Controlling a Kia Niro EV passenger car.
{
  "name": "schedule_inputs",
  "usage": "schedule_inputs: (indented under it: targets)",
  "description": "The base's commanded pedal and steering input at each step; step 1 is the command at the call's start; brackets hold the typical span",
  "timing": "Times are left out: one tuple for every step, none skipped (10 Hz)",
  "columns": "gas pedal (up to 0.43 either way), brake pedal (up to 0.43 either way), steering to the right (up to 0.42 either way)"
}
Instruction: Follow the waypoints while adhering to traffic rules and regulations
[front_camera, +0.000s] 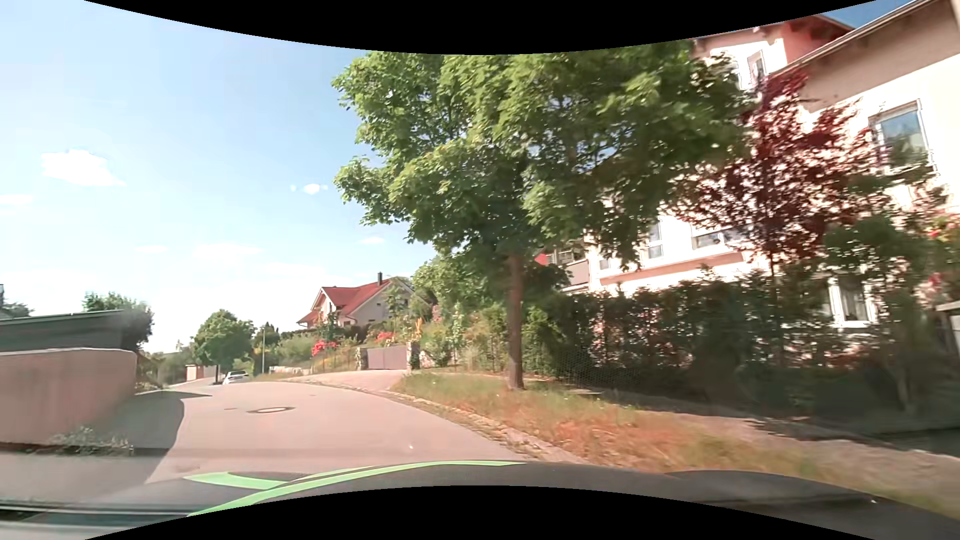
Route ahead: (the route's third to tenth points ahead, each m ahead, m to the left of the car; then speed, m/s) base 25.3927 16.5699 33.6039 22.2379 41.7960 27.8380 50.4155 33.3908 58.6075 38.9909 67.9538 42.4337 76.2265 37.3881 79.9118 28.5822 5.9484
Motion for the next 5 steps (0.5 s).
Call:
schedule_inputs:
  targets:
    - [0.157,0.0,-0.28]
    - [0.157,0.0,-0.28]
    - [0.157,0.0,-0.279]
    - [0.169,0.0,-0.275]
    - [0.169,0.0,-0.269]
